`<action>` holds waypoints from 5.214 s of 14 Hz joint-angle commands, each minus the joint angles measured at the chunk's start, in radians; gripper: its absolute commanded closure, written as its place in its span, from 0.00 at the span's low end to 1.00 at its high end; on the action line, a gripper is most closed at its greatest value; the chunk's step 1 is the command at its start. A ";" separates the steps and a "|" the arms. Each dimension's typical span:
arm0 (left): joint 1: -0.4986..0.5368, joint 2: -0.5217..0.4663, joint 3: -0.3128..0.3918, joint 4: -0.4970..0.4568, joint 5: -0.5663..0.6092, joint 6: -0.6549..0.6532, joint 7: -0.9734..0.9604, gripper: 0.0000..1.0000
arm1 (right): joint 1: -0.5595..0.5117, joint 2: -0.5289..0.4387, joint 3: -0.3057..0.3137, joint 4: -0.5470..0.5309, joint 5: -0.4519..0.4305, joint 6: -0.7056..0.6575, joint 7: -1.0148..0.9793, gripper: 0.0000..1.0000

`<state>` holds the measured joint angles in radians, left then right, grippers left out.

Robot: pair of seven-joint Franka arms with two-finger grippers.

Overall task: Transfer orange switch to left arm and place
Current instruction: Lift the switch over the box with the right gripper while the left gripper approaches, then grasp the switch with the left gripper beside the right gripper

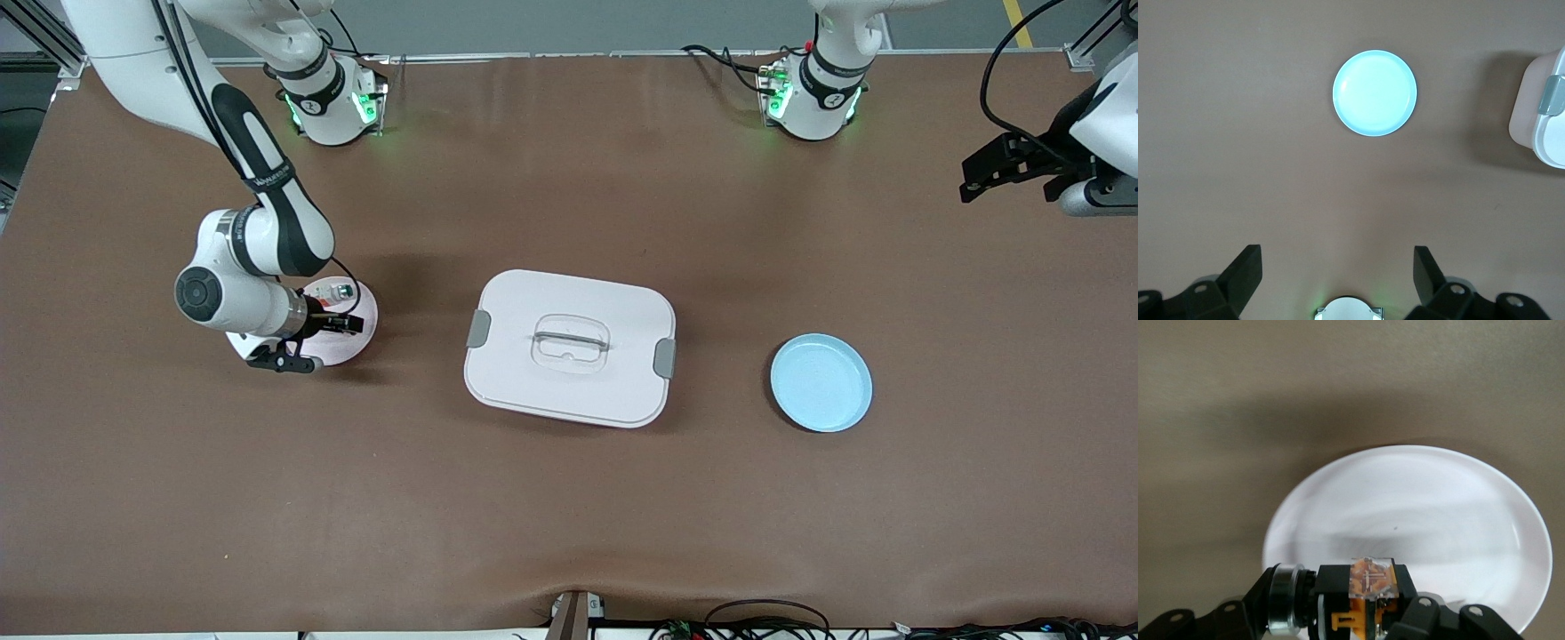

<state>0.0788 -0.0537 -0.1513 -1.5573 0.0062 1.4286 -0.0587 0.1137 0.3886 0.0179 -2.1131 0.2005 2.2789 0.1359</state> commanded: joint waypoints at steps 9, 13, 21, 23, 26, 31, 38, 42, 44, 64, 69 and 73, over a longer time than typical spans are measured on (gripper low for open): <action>-0.014 0.006 -0.016 0.008 -0.084 -0.004 -0.067 0.00 | 0.170 -0.022 0.062 0.427 0.229 -0.430 0.587 1.00; -0.016 0.041 -0.066 0.006 -0.141 0.064 -0.067 0.00 | 0.280 0.015 0.060 0.585 0.287 -0.429 0.888 1.00; -0.021 0.127 -0.137 -0.030 -0.340 0.252 -0.096 0.00 | 0.394 0.180 0.060 0.835 0.405 -0.403 1.517 1.00; -0.022 0.141 -0.177 -0.065 -0.386 0.308 -0.142 0.00 | 0.435 0.220 0.062 0.905 0.416 -0.345 1.658 1.00; -0.022 0.195 -0.217 -0.064 -0.443 0.374 -0.167 0.00 | 0.509 0.268 0.062 0.981 0.438 -0.198 1.806 1.00; -0.031 0.232 -0.218 -0.063 -0.558 0.381 -0.165 0.00 | 0.596 0.280 0.060 1.001 0.438 -0.029 1.978 1.00; -0.044 0.249 -0.218 -0.067 -0.635 0.400 -0.162 0.05 | 0.653 0.343 0.053 1.108 0.435 0.046 2.101 1.00; -0.037 0.238 -0.220 -0.092 -0.635 0.369 -0.142 0.12 | 0.653 0.345 0.059 1.127 0.435 0.063 2.104 1.00; -0.037 0.238 -0.221 -0.092 -0.635 0.368 -0.144 0.14 | 0.653 0.345 0.057 1.142 0.435 0.070 2.130 1.00; -0.056 0.249 -0.223 -0.087 -0.641 0.366 -0.164 1.00 | 0.653 0.343 0.056 1.147 0.435 0.088 2.131 1.00; -0.053 0.245 -0.221 -0.082 -0.624 0.365 -0.155 1.00 | 0.653 0.342 0.054 1.147 0.435 0.094 2.133 0.00; -0.045 0.239 -0.221 -0.078 -0.576 0.337 -0.148 1.00 | 0.652 0.342 0.050 1.147 0.427 0.085 2.121 0.00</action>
<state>0.0285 0.1956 -0.3732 -1.6407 -0.6076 1.7981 -0.2132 0.7648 0.7187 0.0778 -0.9927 0.6239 2.3733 2.2499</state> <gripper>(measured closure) 0.559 0.000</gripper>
